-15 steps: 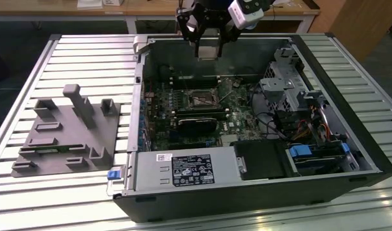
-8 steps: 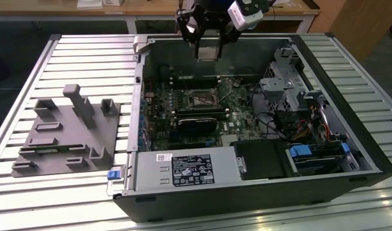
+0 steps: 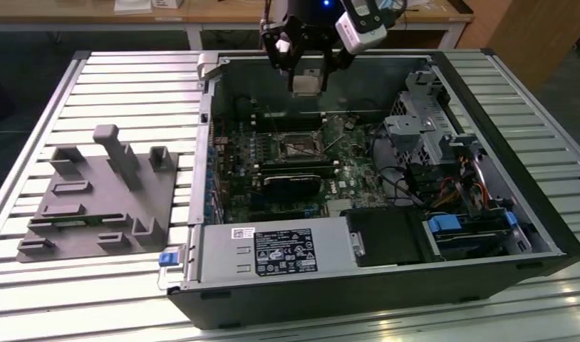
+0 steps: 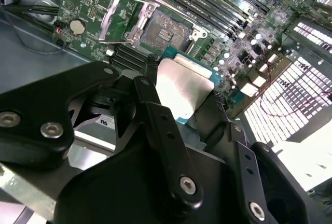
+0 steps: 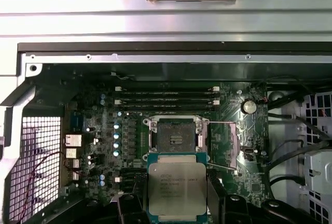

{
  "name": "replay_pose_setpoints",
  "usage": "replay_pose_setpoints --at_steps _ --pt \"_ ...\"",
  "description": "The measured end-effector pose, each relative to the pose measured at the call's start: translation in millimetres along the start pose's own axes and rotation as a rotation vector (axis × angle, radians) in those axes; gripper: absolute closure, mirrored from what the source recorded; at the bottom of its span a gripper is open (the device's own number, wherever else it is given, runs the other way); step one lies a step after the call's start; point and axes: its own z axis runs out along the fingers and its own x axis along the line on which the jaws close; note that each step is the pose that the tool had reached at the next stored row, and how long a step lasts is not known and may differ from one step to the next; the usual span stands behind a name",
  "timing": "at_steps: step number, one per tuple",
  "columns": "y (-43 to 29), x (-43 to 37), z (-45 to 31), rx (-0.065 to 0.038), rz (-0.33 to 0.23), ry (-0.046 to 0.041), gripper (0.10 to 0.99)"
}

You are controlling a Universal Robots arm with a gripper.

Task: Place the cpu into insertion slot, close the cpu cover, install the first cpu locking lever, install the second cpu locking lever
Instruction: 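Place the cpu into insertion slot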

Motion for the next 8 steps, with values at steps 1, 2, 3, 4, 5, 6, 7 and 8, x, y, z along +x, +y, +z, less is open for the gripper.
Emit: replay_pose_setpoints --at_steps 1,2,3,4,5,6,7,8 --pt "-0.1 0.0 1.5 0.000 0.000 0.0000 0.545" --pt "-0.3 -0.1 3.0 0.000 0.000 0.0000 0.545" --pt "-0.4 -0.1 4.3 0.000 0.000 -0.0001 0.545" --pt "-0.5 -0.1 5.5 0.000 0.000 -0.0001 0.545" --pt "-0.6 -0.1 6.7 0.000 0.000 -0.0001 0.545" --pt "-0.7 -0.1 7.8 0.000 0.000 0.0000 0.545" --pt "-0.8 -0.2 8.8 0.000 0.000 0.0000 0.545" --pt "-0.9 -0.2 9.8 0.000 0.000 0.0000 0.545"
